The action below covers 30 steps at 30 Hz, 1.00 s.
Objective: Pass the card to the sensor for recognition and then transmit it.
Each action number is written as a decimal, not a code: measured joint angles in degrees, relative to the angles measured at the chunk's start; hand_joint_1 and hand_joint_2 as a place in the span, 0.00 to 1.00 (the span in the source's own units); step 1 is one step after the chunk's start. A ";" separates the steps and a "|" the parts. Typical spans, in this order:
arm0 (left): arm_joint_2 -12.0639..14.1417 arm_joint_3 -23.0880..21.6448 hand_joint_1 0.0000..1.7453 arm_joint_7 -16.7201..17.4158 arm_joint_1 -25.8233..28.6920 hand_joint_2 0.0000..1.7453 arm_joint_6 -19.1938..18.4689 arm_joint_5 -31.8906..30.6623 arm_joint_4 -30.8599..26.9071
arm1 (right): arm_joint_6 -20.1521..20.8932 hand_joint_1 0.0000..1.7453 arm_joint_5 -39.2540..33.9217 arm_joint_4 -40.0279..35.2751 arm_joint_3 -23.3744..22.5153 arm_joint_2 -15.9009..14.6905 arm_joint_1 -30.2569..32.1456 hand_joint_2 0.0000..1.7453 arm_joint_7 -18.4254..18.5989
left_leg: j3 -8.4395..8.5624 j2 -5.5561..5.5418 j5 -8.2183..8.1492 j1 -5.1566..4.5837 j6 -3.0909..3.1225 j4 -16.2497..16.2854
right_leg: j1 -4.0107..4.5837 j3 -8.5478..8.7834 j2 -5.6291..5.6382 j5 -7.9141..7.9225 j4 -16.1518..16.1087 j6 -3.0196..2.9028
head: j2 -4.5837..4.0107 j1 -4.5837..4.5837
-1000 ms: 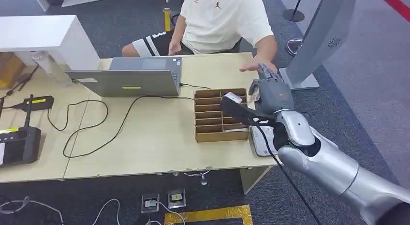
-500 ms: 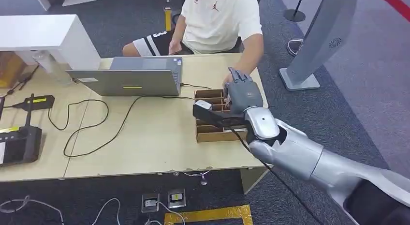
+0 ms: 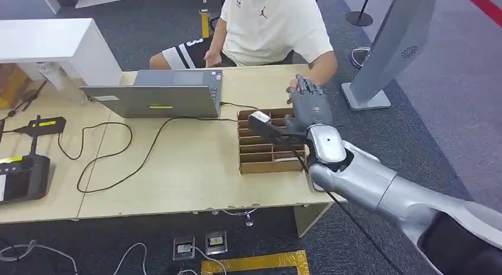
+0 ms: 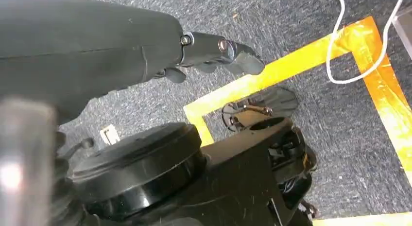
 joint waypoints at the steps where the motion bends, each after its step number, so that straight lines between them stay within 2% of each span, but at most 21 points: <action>1: 0.00 0.00 0.00 0.02 -0.01 1.00 0.00 0.20 0.02 | -1.21 0.00 -0.55 0.07 -0.04 -0.04 0.00 0.00 -0.11 | 0.00 0.01 0.00 0.00 0.00 0.00 | 0.00 0.00 0.00 0.00 0.00 0.00 | 0.00 -0.02; 5: 0.00 0.00 0.00 -0.75 0.03 1.00 0.00 0.52 0.15 | -7.49 0.00 -3.64 0.20 -0.94 -0.07 0.02 0.00 -0.88 | 0.00 0.01 0.00 0.01 0.00 0.00 | 0.01 0.01 -0.01 0.00 0.00 0.00 | 0.00 0.00; 8: -0.02 0.13 0.00 -1.49 0.09 1.00 0.00 0.20 0.44 | -14.44 0.00 -9.74 -0.53 -2.74 -0.09 0.47 0.00 -3.92 | 0.01 0.01 0.00 0.01 0.00 0.00 | 0.01 0.01 -0.01 0.00 0.00 0.00 | 0.00 0.00; 9: -0.04 0.18 0.00 -1.75 0.13 1.00 0.00 -0.11 0.55 | -16.96 0.00 -13.02 -1.42 -3.75 -0.17 0.90 1.00 -5.98 | 0.02 0.01 0.00 0.01 0.00 0.00 | 0.01 0.01 0.00 0.00 0.00 0.00 | 0.00 0.00; 12: -0.11 0.24 0.00 -2.10 0.23 1.00 0.00 -0.55 0.85 | -19.35 0.00 -22.92 -5.54 -6.65 -0.66 3.07 1.00 -12.38 | 0.04 0.01 0.00 0.01 0.00 0.00 | 0.01 0.01 0.00 0.00 -0.01 0.00 | 0.00 0.00; 13: -0.15 0.28 0.00 -2.47 0.36 1.00 0.00 -0.68 0.94 | -19.22 0.00 -25.14 -7.93 -7.80 -1.16 4.10 1.00 -13.64 | 0.03 0.01 0.00 0.01 0.00 0.00 | 0.01 0.01 -0.01 0.00 -0.01 0.00 | 0.00 0.00; 15: -0.22 0.44 0.00 -2.95 0.67 1.00 0.00 -0.85 1.11 | -18.52 0.00 -25.91 -12.56 -9.07 -2.25 6.03 1.00 -13.88 | 0.03 0.01 0.00 0.01 0.00 0.00 | 0.01 0.00 -0.01 0.00 -0.02 0.00 | 0.00 -0.04; 18: -0.24 0.57 0.00 -3.02 0.95 1.00 0.00 -1.09 1.36 | -14.07 0.00 -22.22 -20.01 -9.77 -4.65 9.01 1.00 -11.57 | 0.03 0.02 -0.01 0.02 0.00 0.00 | 0.02 -0.01 -0.01 -0.01 -0.04 -0.01 | 0.00 0.00; 22: -0.24 0.57 0.00 -3.02 1.07 1.00 0.00 -1.07 1.64 | -8.98 0.00 -12.38 -27.97 -9.79 -7.91 13.95 1.00 -7.32 | 0.02 0.02 -0.01 0.02 0.00 0.00 | 0.02 -0.01 0.00 -0.01 -0.04 -0.01 | 0.00 0.00; 24: -0.22 0.57 0.00 -3.02 1.06 1.00 0.00 -1.07 1.73 | -8.05 0.00 -11.00 -30.27 -9.77 -8.85 14.99 1.00 -6.67 | 0.03 0.05 -0.01 0.02 0.00 0.00 | 0.02 -0.01 0.05 0.00 -0.04 -0.01 | 0.00 -0.04; 28: -0.20 0.55 0.00 -2.60 1.07 1.00 0.00 -1.29 1.81 | -3.19 0.00 -7.12 -32.96 -9.79 -10.93 17.43 1.00 -3.30 | 0.08 0.06 -0.01 0.02 -0.01 0.00 | 0.02 0.04 0.03 0.00 -0.05 -0.01 | 0.00 -0.02; 30: -0.17 0.52 0.00 -2.56 1.08 1.00 0.00 -1.42 1.86 | -0.82 0.00 -2.08 -33.59 -9.79 -11.76 19.57 1.00 -0.68 | 0.06 0.06 -0.01 0.02 -0.01 0.00 | 0.02 0.04 0.02 0.00 -0.04 -0.01 | 0.00 -0.02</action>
